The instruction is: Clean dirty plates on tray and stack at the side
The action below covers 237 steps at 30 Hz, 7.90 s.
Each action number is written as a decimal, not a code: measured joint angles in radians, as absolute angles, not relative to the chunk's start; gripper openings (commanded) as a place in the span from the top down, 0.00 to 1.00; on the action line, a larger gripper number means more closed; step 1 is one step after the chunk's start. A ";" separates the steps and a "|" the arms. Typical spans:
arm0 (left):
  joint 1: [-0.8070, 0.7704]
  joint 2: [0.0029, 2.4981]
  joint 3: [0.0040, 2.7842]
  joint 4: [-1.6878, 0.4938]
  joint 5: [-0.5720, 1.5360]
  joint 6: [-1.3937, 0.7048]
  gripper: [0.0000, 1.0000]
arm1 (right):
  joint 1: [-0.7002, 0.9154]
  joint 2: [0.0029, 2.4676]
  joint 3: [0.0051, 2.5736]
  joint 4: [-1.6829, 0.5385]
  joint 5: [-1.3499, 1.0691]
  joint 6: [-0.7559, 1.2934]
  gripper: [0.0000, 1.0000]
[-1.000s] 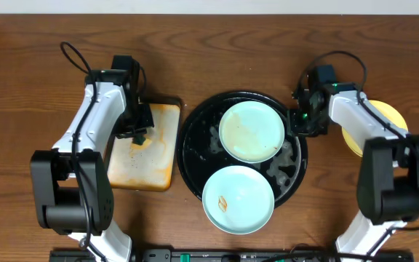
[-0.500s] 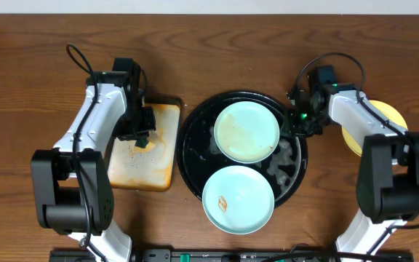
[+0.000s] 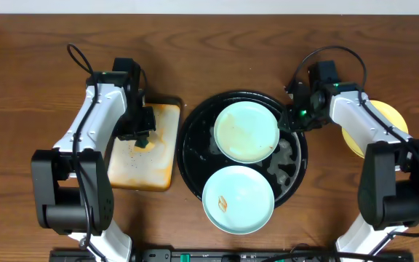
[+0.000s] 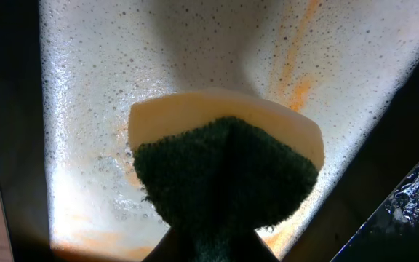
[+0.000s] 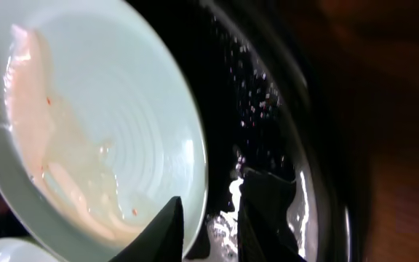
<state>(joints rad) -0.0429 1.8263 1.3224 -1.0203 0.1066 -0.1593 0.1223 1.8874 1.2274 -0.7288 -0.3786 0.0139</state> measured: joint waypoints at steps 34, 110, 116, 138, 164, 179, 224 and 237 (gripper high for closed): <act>-0.043 1.826 1.322 -1.006 0.107 -0.159 0.85 | 0.447 1.541 1.234 -0.688 0.347 0.035 0.99; -0.043 1.826 1.322 -0.997 0.107 -0.159 0.85 | 0.902 1.537 1.234 -0.687 1.298 -0.088 0.99; -0.043 1.826 1.322 -0.997 0.107 -0.159 0.85 | 0.889 1.537 1.234 -0.741 1.158 -0.028 0.99; -0.043 1.826 1.322 -0.999 0.107 -0.159 0.85 | 0.387 1.450 1.261 -0.852 0.267 0.164 0.99; -0.043 1.826 1.322 -0.999 0.107 -0.159 0.85 | -0.607 1.700 1.262 -0.855 -0.183 0.213 0.99; -0.043 1.826 1.322 -1.007 0.107 -0.159 0.86 | -0.654 1.727 1.261 -0.867 -0.327 0.227 0.52; -0.043 1.633 1.321 -1.045 0.098 -0.156 0.79 | 0.477 1.514 0.769 -0.748 -0.317 0.387 0.99; -0.043 1.633 1.321 -1.045 0.098 -0.156 0.78 | 0.332 1.514 0.791 -0.358 -0.174 0.184 0.99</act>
